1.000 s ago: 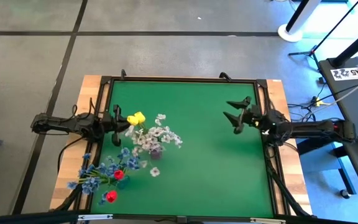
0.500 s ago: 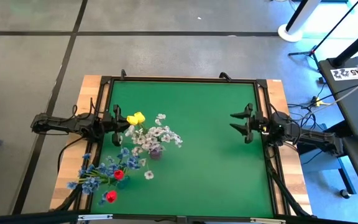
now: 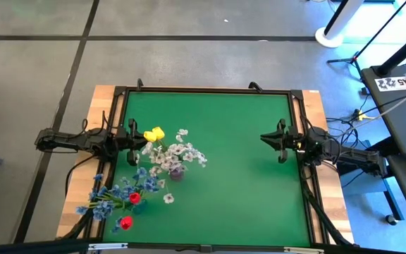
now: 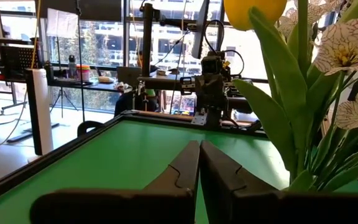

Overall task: Sort flowers into vase by color
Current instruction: Return to Home Position

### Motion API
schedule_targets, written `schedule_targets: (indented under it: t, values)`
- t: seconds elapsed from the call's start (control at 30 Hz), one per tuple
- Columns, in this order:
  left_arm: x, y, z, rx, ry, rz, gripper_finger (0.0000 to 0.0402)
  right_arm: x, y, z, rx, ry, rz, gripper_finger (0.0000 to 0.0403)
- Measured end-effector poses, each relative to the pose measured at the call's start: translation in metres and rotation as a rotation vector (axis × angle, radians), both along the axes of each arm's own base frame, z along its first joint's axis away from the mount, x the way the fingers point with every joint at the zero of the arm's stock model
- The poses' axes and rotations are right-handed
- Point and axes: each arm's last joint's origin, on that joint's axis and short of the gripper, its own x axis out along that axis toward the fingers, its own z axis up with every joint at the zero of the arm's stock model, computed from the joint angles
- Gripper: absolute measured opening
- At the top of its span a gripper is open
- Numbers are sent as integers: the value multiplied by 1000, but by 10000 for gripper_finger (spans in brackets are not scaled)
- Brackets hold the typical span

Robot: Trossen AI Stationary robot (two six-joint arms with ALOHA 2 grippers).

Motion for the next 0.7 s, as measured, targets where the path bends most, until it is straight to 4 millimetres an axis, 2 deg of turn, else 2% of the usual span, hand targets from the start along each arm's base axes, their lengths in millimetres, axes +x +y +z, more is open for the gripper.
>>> schedule_targets:
  t: [0.7]
  values:
    - [0, 0, 0, 0, 0, 0, 10, 0, 0, -1, 1, 6, 0, 42]
